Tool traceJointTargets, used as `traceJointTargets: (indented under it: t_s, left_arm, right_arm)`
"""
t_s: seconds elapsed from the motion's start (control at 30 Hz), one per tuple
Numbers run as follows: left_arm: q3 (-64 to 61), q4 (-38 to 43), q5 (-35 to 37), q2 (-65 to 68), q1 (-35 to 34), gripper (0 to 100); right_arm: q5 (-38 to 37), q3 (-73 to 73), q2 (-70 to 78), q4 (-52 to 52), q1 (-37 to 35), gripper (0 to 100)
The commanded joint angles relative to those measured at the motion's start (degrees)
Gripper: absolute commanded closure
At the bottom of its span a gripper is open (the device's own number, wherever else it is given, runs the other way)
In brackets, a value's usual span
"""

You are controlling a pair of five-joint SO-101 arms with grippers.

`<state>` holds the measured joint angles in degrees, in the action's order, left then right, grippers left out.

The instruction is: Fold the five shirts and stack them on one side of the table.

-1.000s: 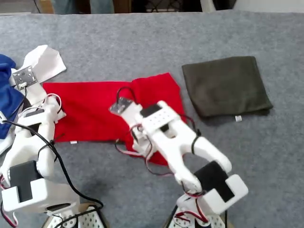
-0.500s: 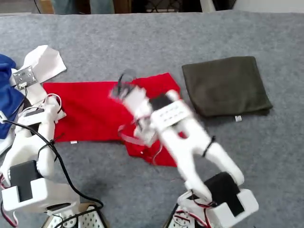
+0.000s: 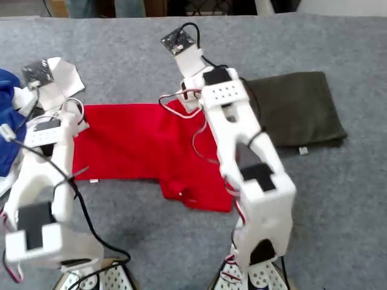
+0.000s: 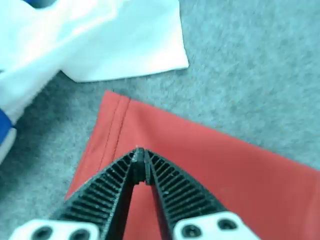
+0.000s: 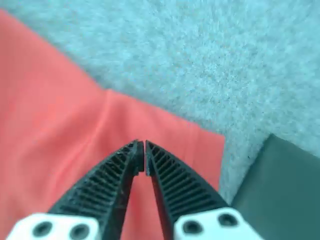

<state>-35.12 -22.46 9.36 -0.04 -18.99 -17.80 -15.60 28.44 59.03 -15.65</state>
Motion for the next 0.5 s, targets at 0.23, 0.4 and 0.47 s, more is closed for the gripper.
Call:
traceJointTargets:
  t_s: [0.23, 0.4, 0.47]
  left_arm:
    - [15.6, -0.44, -4.92, 15.03, -4.18, 97]
    - [17.27, -2.55, -5.36, 15.65, -4.44, 97]
    - [17.98, -2.2, -5.45, 15.82, -4.97, 97]
  right_arm:
    - [3.96, -33.01, 25.19, 8.44, 9.32, 98.4]
    - [3.87, -46.02, 36.09, 11.87, 11.69, 98.4]
    - [4.13, -51.91, 39.43, 13.8, 12.84, 98.4]
